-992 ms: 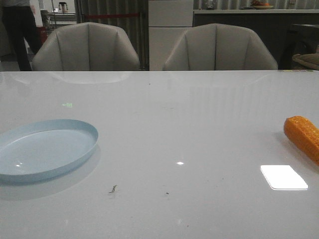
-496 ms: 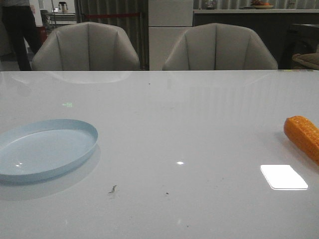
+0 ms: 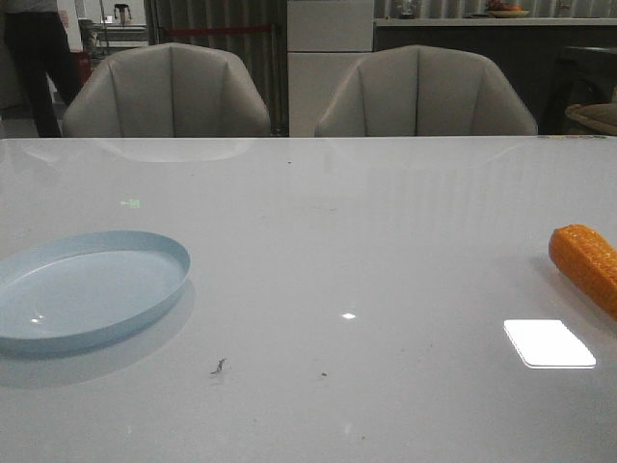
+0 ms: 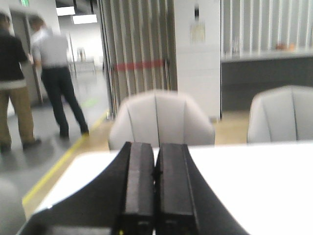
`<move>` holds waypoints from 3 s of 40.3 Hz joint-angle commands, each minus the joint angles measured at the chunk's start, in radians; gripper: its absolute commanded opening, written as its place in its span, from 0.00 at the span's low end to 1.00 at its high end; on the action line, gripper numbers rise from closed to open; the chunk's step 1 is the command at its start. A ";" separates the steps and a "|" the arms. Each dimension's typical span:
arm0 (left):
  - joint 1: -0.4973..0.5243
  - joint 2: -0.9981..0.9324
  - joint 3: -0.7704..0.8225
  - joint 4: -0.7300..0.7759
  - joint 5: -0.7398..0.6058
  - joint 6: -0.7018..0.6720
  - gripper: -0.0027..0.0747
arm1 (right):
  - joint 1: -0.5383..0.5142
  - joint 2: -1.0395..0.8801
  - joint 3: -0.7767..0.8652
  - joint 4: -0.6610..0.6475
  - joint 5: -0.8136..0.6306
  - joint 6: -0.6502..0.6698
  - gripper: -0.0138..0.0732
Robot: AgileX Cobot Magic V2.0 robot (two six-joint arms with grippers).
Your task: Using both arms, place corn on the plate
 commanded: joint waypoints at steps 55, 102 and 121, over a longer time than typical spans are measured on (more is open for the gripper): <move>0.000 0.905 -0.379 -0.062 0.308 -0.013 0.57 | -0.004 0.393 -0.034 -0.009 0.029 -0.001 0.72; 0.000 1.351 -0.661 -0.148 0.568 -0.013 0.15 | -0.004 0.393 -0.034 -0.009 0.029 -0.001 0.72; -0.004 1.351 -1.022 -0.274 0.827 -0.013 0.17 | -0.004 0.393 -0.034 -0.009 0.030 -0.001 0.72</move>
